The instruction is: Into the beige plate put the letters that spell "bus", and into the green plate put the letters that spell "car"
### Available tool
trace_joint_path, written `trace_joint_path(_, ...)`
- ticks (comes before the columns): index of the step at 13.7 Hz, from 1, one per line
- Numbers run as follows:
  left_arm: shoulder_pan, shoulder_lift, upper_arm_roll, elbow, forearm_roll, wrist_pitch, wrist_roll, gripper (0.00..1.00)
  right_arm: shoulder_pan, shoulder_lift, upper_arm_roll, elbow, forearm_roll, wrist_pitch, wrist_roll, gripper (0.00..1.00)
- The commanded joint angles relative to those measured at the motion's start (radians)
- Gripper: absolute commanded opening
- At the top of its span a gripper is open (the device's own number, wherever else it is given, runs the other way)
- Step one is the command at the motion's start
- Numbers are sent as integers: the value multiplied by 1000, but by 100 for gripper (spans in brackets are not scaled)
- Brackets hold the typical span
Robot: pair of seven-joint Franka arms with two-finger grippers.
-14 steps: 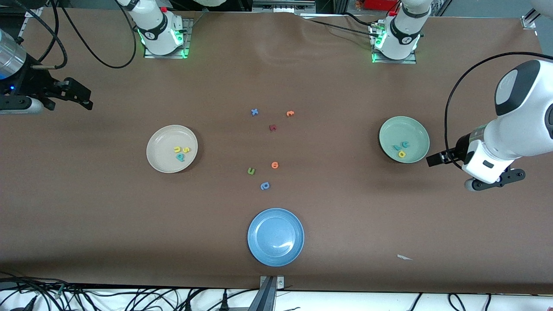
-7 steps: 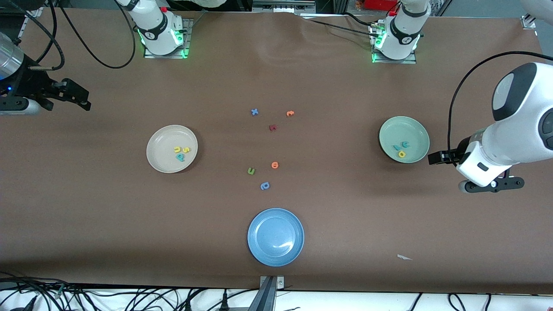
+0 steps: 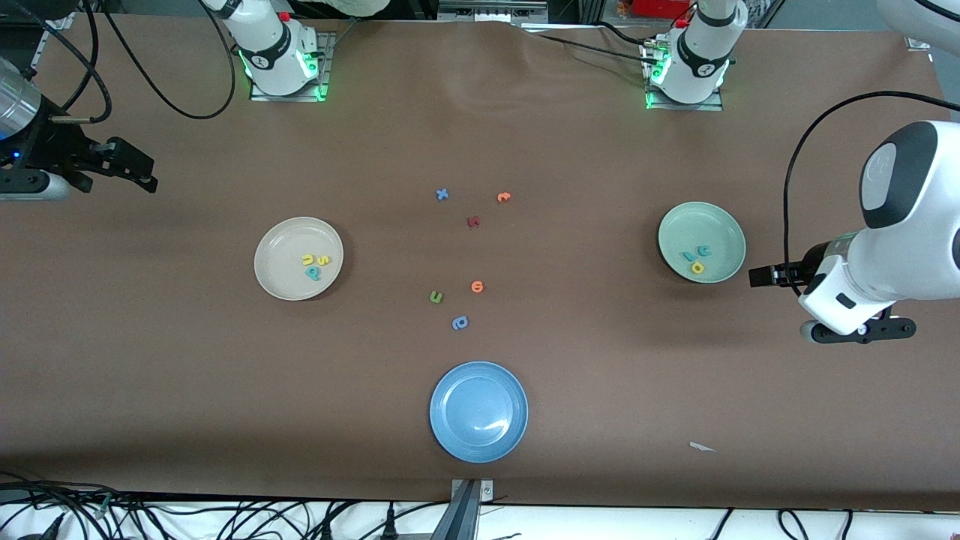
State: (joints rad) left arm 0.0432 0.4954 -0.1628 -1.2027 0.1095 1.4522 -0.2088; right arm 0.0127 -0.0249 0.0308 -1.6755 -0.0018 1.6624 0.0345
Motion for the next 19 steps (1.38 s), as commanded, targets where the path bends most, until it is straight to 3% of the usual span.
trace_joint_path(1, -126, -52, 216, -9, -152, -18, 58, 100, 1, 7, -3, 22, 8, -19, 1, 100)
trace_joint_path(3, -118, -75, 221, -33, -186, -6, 65, 100, 1, 7, -3, 22, 6, -19, 1, 100)
trace_joint_path(7, -112, -254, 220, -331, -183, 251, 75, 100, 1, 7, -3, 22, 6, -19, 1, 100)
trace_joint_path(8, -111, -265, 221, -348, -179, 266, 124, 99, 1, 5, -2, 22, 8, -26, 1, 100)
trace_joint_path(11, -112, -258, 226, -315, -174, 261, 236, 100, 1, 7, -2, 22, 6, -33, 10, 100)
trace_joint_path(19, -111, -245, 221, -262, -174, 226, 287, 100, 1, 7, -2, 22, 8, -35, 8, 100)
